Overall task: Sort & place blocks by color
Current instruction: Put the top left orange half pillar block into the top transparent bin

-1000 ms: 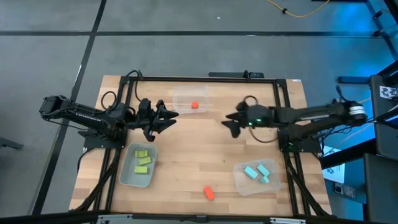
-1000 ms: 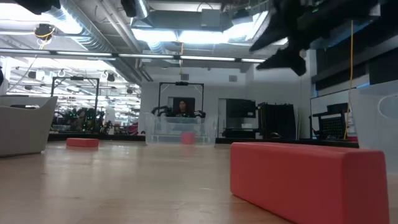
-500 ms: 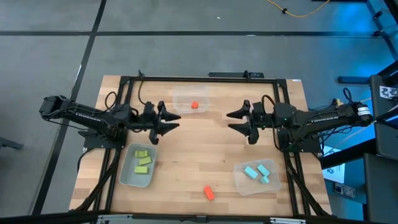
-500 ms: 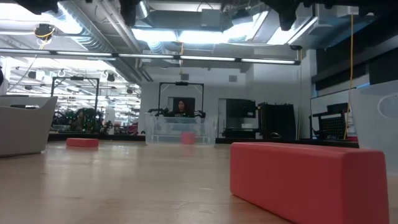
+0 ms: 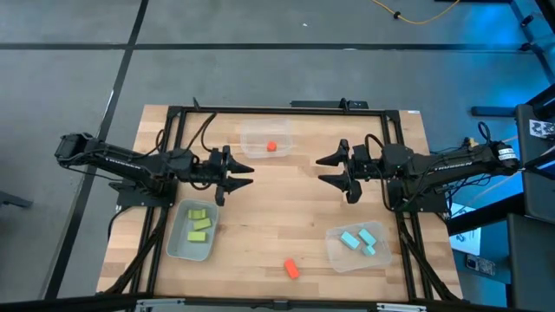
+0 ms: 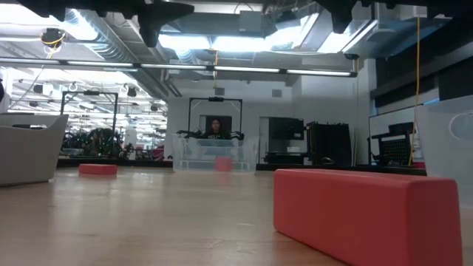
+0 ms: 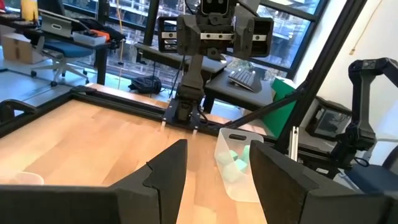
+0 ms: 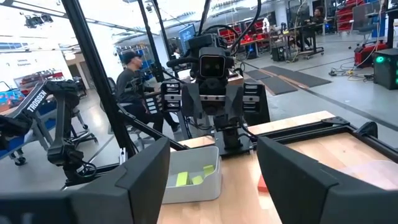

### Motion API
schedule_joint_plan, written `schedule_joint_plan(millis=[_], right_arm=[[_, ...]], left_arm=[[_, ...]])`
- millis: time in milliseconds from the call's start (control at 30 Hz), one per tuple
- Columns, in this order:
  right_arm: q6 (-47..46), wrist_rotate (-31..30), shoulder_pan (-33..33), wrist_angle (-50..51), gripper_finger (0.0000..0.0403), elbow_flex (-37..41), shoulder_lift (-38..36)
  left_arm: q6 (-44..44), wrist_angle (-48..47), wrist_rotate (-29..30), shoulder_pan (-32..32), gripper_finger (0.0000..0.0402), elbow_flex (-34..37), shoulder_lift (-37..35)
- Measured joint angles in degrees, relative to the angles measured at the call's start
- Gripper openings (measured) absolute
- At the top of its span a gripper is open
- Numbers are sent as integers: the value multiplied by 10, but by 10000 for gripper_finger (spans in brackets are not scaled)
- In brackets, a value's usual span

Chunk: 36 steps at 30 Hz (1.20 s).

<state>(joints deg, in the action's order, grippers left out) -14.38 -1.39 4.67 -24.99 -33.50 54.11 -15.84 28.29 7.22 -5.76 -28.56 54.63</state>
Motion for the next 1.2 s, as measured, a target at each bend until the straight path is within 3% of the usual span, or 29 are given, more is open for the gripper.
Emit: schedule_joint_plan(millis=[533,633,900,1033,1200], right_arm=[[1,0,0,0,245,0,0],[-1,0,0,0,245,-1,0],[-1,-5,0,1,245,-1,0],[-3,-11,0,2,245,-1,0],[-4,-11,0,4,245,-1,0]], left_arm=[[-1,-14,2,0,167,-4,0],[4,-129,5,0,167,-39,0],[122,-646,32,24,166,-175,37],[190,-757,-3,56,166,-166,51],[284,-775,-8,79,168,-123,54]])
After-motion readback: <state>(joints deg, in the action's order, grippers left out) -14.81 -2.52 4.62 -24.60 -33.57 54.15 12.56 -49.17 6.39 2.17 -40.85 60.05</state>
